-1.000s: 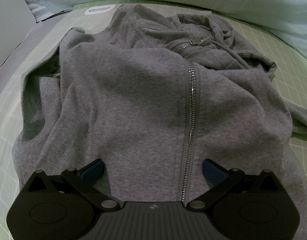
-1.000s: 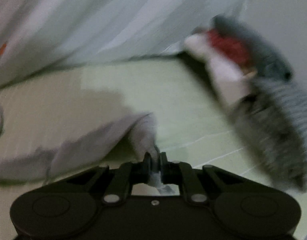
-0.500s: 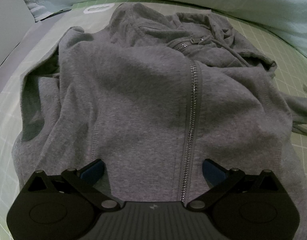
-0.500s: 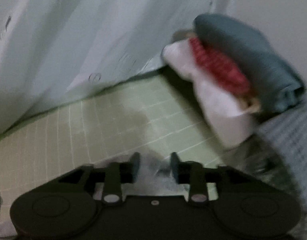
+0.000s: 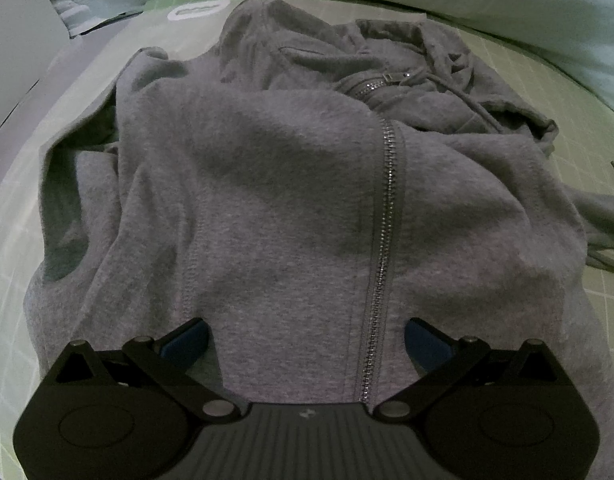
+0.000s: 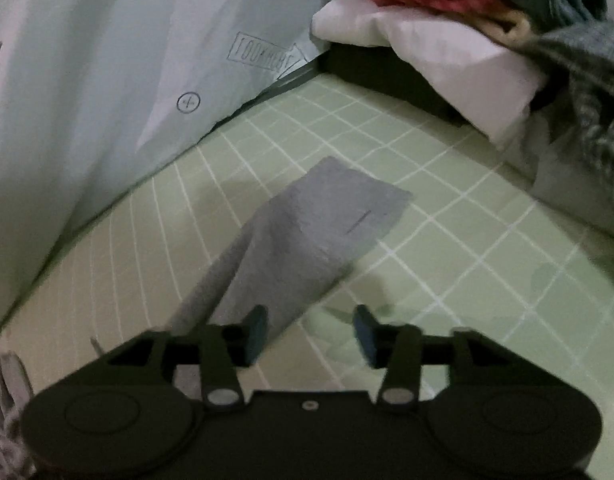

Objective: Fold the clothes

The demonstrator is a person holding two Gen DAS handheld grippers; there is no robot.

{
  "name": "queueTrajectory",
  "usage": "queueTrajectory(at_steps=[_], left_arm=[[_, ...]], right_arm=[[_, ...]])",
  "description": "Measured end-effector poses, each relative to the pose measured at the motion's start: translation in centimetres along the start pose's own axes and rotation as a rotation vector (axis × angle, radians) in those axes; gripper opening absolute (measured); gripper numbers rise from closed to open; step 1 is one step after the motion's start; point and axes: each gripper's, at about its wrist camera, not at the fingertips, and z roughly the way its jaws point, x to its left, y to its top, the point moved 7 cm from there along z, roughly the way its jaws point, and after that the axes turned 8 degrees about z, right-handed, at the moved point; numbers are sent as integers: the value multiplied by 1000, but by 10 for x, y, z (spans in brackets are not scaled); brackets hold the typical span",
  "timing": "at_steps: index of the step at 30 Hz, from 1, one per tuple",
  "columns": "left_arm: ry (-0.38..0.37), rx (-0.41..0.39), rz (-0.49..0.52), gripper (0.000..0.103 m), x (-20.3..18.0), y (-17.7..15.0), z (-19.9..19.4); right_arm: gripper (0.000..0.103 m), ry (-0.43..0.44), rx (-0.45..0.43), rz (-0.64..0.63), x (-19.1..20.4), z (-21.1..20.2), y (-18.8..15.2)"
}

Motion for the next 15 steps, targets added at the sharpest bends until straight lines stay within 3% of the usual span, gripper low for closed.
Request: queueTrajectory(at_steps=[4,6,7,8,9,12,15], left_arm=[[1,0,-2,103,-1,0,0],[-5,-1,12,103,4,0,0],[-4,-3,11,103,4,0,0],[-3,-5,10,103,4,0,1],[-3,-7,9,103,4,0,1],[-1,-13,8,103,4,1,1],[-1,-15,7,103,4,0,1]], right_arm=[[66,-33,-4,-32,14,16,1],[60,-59,-14,-96,21,22,0],[40,-70,-15,-156,26,23,-2],[11,-81,-16,-224,30,24,-4],[5,-82,-21,-266,33,21,-6],[4,-80,-59,-357,38,1,-8],[3,-86,-197,-380,38,-57,1]])
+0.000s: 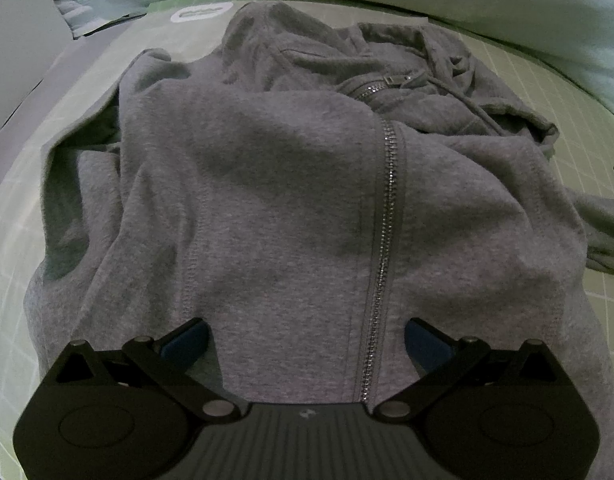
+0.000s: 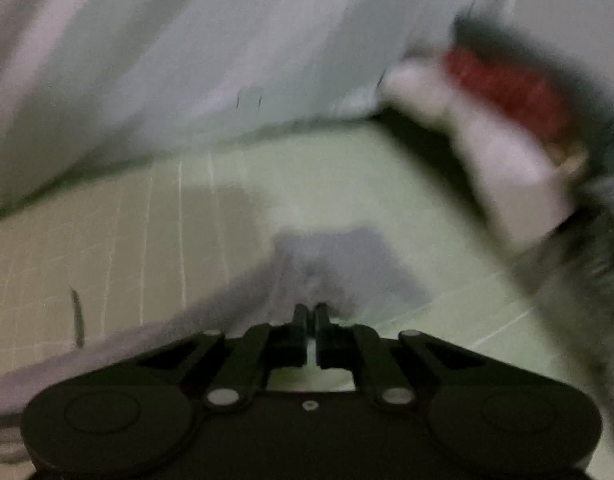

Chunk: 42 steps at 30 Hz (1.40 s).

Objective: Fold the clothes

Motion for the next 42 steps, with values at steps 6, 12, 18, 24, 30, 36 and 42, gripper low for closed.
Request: queueTrajectory(at_steps=[6,12,18,24,30,36,42], left_arm=[[2,-5,-4,103,0,-1,0],[7,17,11,103,5,-7,-6],[36,-9,36,103,6,-31,-32],[49,-2,0,103,6,-58,-44],[43,-27,-59,103,5,-73,-58],[62,-60,-87,103,-1,-84,-73],[93,-74,-121,103,7,-94,-87]], right_arm=[[3,-49,-32,64,-43,-83,-17],[3,-82,77,55,-66,-103,-92],[4,-86,14,-12,-56,-143,-107],[31,3,193,91,-68,-125,-136],[62,40,105,167,-82,-118,-113],[64,35,205,291,-106,-66,-120],[10,81,174,173,-97,-66,-118]])
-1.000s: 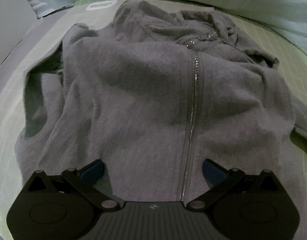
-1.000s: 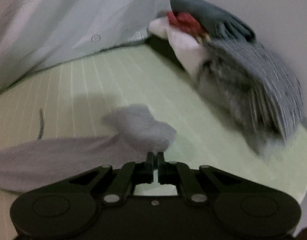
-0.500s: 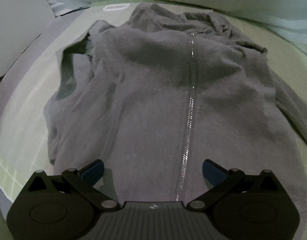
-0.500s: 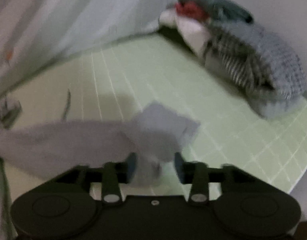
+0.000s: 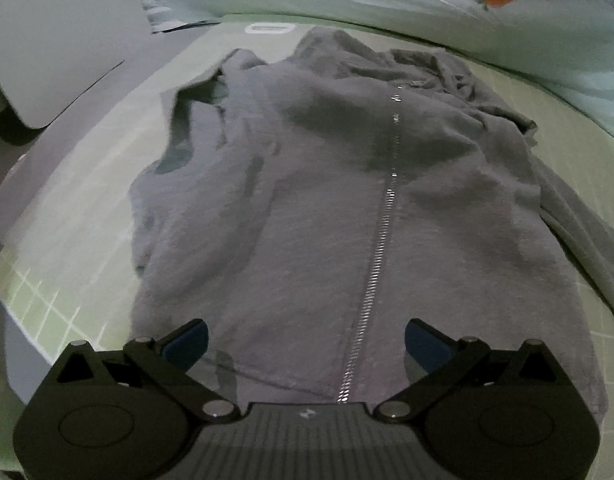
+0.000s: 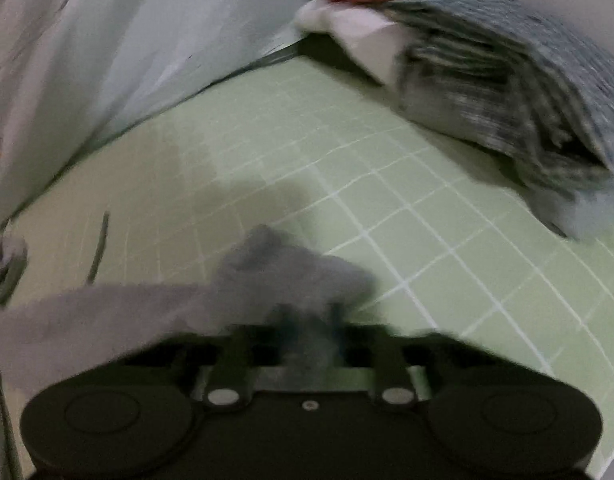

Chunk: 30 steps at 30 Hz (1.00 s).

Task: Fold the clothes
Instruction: 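Release the sleeve with the right gripper and move both grippers back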

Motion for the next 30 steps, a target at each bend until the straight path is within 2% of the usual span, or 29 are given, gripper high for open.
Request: queueTrajectory(at_steps=[2,5,8,9,11,12,13,14,16,19,21,24,30], left_arm=[[10,3,-18,103,6,-1,-2],[39,-16,-36,103,20,-1,-8],[72,-33,-59,103,37,1,-11],[81,-36,-68,103,45,2,-11],[94,-42,-84,102,59,6,-10],[97,-49,-92,102,66,9,-10],[99,-55,-97,102,73,12,-10],[99,-62,-102,102,81,15,-9],[85,-76,-111,100,95,23,-5],[63,-96,-126,91,116,35,3],[35,-99,-132,77,128,43,13],[-7,-109,-136,64,146,58,30],[-71,-73,-91,67,163,92,81]], right_arm=[[9,-66,-56,4,-12,-7,9],[10,-206,-106,113,-43,-14,20],[15,-248,-98,107,-42,-16,17],[21,-259,-94,100,-41,-17,15],[58,-300,-119,49,-27,-25,10],[67,-322,-134,20,-20,-29,6],[82,-341,-152,8,-12,-34,3],[91,-360,-170,2,-5,-40,-1],[99,-352,-181,8,10,-50,-11],[101,-304,-170,9,40,-61,-29],[102,-264,-154,-6,66,-65,-45],[102,-225,-128,-51,107,-70,-70],[102,-154,-97,-137,184,-85,-124]])
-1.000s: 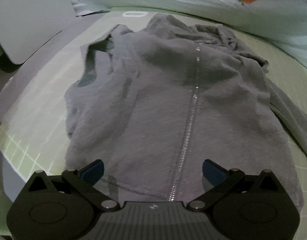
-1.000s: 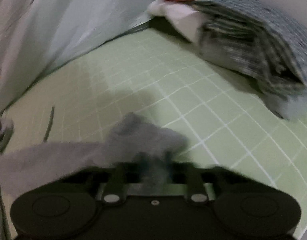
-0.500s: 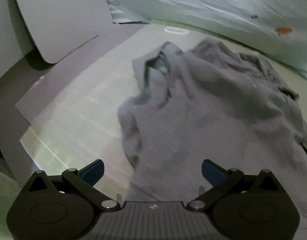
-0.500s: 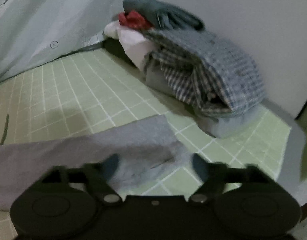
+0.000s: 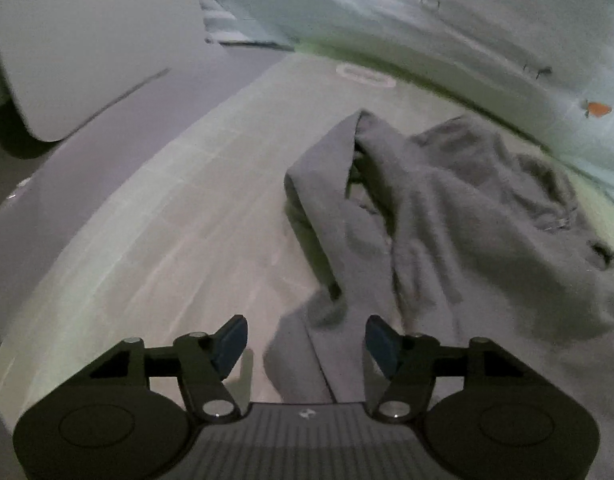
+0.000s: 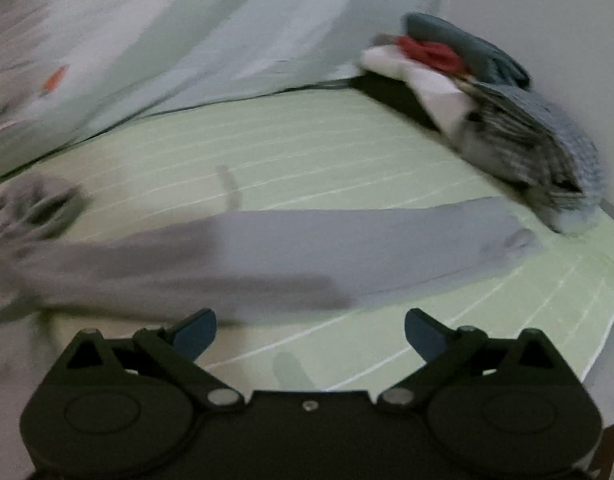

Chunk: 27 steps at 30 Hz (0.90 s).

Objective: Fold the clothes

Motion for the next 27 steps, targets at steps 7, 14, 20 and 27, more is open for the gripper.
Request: queueTrajectory(at_steps=[7,14,20,27], left_arm=[[-47,-31,36,2,32,26,19],[147,-243,-41,2,139,105,-43],[353,-254,-144,51,201,121,-50],[244,-196,-104,68,147,74,-50]], right_arm=[[102,-29,14,-80,56,-18,-27],[102,-56,27,-120,77,-28,-39],[102,-51,28,-138,84,-33,-44],[102,-21,33,-143,76,-37,-46]])
